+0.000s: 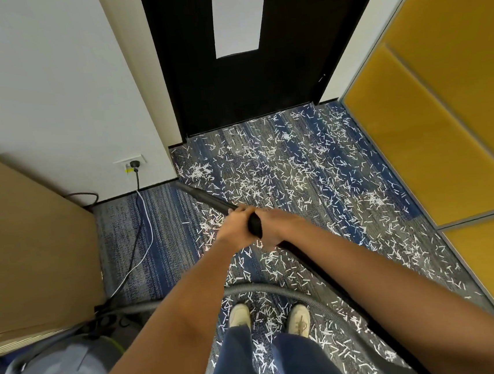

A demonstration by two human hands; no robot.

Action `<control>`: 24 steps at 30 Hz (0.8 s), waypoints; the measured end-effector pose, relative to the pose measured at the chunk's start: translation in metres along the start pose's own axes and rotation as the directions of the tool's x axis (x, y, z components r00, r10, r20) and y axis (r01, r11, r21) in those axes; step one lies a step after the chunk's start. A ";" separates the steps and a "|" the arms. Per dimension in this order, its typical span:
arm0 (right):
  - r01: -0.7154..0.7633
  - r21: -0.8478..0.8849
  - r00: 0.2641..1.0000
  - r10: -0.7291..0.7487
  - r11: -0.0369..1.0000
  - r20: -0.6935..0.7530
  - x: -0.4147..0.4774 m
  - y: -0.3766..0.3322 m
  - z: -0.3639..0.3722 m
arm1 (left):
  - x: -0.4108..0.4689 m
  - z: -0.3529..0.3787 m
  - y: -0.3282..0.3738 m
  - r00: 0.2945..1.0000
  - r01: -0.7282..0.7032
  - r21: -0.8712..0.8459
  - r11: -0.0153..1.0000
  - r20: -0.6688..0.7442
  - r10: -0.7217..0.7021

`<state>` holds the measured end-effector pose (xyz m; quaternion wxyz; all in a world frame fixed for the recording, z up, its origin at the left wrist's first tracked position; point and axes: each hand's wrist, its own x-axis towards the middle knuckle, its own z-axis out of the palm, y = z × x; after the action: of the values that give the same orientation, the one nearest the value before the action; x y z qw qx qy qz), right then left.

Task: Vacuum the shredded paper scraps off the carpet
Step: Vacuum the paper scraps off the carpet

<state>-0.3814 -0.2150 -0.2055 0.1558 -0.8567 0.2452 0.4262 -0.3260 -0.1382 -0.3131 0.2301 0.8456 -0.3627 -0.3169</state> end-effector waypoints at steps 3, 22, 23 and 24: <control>-0.002 -0.019 1.000 0.001 1.000 -0.021 -0.002 0.011 0.005 | 0.001 0.008 0.012 1.000 0.005 -0.042 0.999 -0.010 -0.005; -0.028 -0.037 0.998 0.030 0.999 0.056 -0.020 0.001 0.033 | -0.031 0.012 0.014 0.997 -0.076 0.204 0.976 -0.005 0.079; -0.018 -0.033 0.998 0.020 0.999 0.067 -0.022 0.001 0.033 | -0.035 0.012 0.014 0.997 -0.067 0.196 0.978 -0.017 0.072; -0.009 -0.019 0.996 0.011 1.000 0.083 -0.027 0.001 0.031 | -0.038 0.013 0.013 0.997 -0.058 0.180 0.982 -0.030 0.065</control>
<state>-0.4163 -0.1932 -0.2018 0.1558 -0.8384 0.2388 0.4645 -0.3620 -0.1193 -0.3002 0.1694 0.8567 -0.4115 -0.2607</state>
